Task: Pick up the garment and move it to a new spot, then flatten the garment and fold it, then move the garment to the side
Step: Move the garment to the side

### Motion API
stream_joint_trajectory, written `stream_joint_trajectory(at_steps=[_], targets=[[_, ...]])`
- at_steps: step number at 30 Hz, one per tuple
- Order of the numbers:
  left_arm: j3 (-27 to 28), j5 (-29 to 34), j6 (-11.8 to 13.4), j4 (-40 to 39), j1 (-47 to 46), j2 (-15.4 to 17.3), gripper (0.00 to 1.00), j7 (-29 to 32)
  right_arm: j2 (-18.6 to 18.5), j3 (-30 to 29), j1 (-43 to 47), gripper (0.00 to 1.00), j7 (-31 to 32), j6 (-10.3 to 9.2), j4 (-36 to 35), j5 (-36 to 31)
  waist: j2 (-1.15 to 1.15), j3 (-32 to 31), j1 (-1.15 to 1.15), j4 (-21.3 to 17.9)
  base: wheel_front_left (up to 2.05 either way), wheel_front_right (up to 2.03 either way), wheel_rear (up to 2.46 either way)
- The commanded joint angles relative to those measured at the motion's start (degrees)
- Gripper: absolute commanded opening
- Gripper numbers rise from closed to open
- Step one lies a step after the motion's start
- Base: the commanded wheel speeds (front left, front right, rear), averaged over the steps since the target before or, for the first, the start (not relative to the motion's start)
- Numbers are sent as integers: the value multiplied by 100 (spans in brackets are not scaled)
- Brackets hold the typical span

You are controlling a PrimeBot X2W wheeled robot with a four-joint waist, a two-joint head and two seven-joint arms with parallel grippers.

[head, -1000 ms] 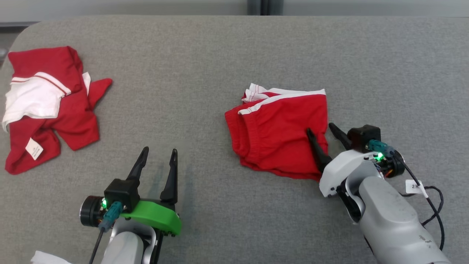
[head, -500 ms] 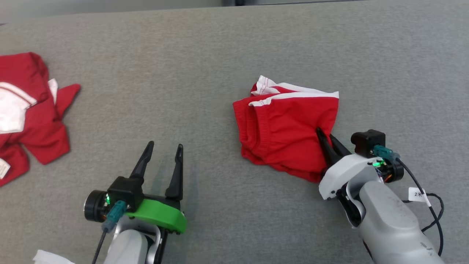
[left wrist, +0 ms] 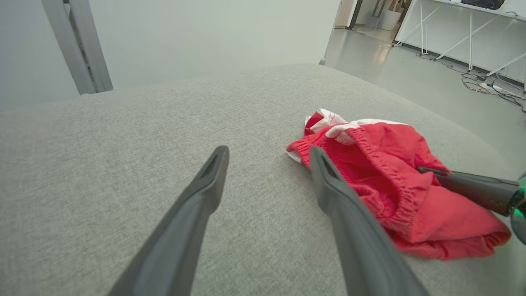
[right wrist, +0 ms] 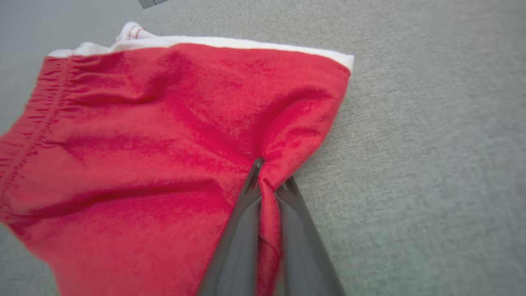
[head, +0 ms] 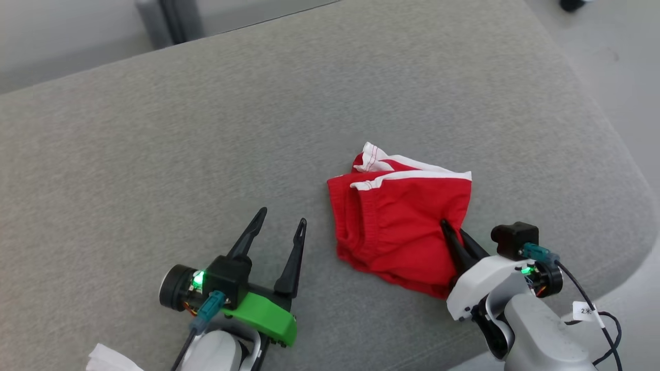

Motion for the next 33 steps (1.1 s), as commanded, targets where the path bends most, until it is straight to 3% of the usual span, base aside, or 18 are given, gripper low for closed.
stream_joint_trajectory(at_steps=[1, 9, 20, 26, 33], targets=[[-36, 29, -8, 19, 80, 45, 100, -1, -30, 13, 135, 0, 3, -17, -13, 29, 0, -174, 0, -975, 0, 0, 0], [-128, 26, -8, 40, 134, 64, 100, -1, -24, 182, 168, 0, 1, -15, -120, -16, 0, -136, 0, -1272, 0, 0, 0], [-150, -43, -9, -2, -127, 286, 100, -1, -23, -71, -1072, 0, 0, -15, 428, -1049, 0, 404, 0, -692, 0, 0, 0], [-145, -83, -9, -115, -370, 488, 100, -1, -141, -814, -2327, 0, 38, -15, 1036, -1992, 0, 902, 0, -268, 0, 0, 0], [-75, -150, -9, -256, -667, 696, 100, -1, -731, -2110, -3301, 0, 398, -15, 1398, -3211, 0, 1425, 0, 174, 0, 0, 0]])
